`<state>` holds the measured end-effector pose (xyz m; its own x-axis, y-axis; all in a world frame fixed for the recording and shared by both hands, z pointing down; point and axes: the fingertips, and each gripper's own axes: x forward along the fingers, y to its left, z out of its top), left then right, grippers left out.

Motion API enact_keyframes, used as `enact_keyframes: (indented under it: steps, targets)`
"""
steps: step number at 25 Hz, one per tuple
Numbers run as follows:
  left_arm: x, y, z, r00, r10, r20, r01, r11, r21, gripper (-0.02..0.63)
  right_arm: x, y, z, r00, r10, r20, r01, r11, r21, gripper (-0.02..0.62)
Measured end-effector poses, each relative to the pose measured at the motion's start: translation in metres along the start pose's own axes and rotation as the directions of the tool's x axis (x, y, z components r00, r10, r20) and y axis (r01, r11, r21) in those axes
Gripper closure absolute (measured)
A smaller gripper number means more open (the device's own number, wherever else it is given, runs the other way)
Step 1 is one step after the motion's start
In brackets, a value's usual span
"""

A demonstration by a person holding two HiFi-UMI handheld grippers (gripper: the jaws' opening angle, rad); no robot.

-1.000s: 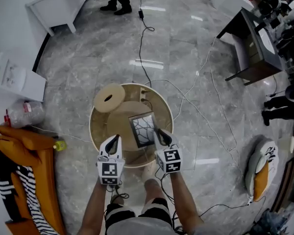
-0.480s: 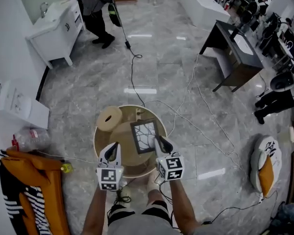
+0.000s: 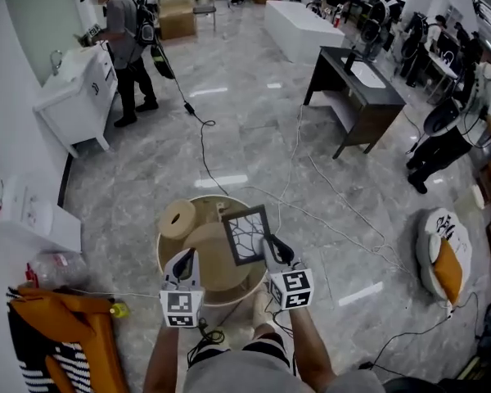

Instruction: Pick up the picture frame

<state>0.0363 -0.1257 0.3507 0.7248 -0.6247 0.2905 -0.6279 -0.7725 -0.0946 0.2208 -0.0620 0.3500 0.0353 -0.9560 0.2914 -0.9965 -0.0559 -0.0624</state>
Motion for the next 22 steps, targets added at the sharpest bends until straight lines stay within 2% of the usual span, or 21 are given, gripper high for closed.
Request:
enact_keyframes:
  steps: [8,15,22]
  targets:
    - [-0.052,-0.021,0.01,0.998,-0.047,0.031,0.047,0.999,0.015,0.589,-0.074,0.019,0.008,0.996,-0.067,0.057,0.066,0.998,0.015,0.531]
    - [-0.1,-0.04,-0.005,0.996,-0.088,0.03,0.087,0.996,0.032,0.589,-0.132,0.04,-0.012,0.99,-0.122,0.071,0.121,0.992,0.016,0.531]
    - [-0.111,-0.03,0.001,0.994,-0.104,0.033,0.103,0.994,0.037,0.589,-0.15,0.046,-0.012,0.985,-0.162,0.064,0.16,0.987,0.036,0.531]
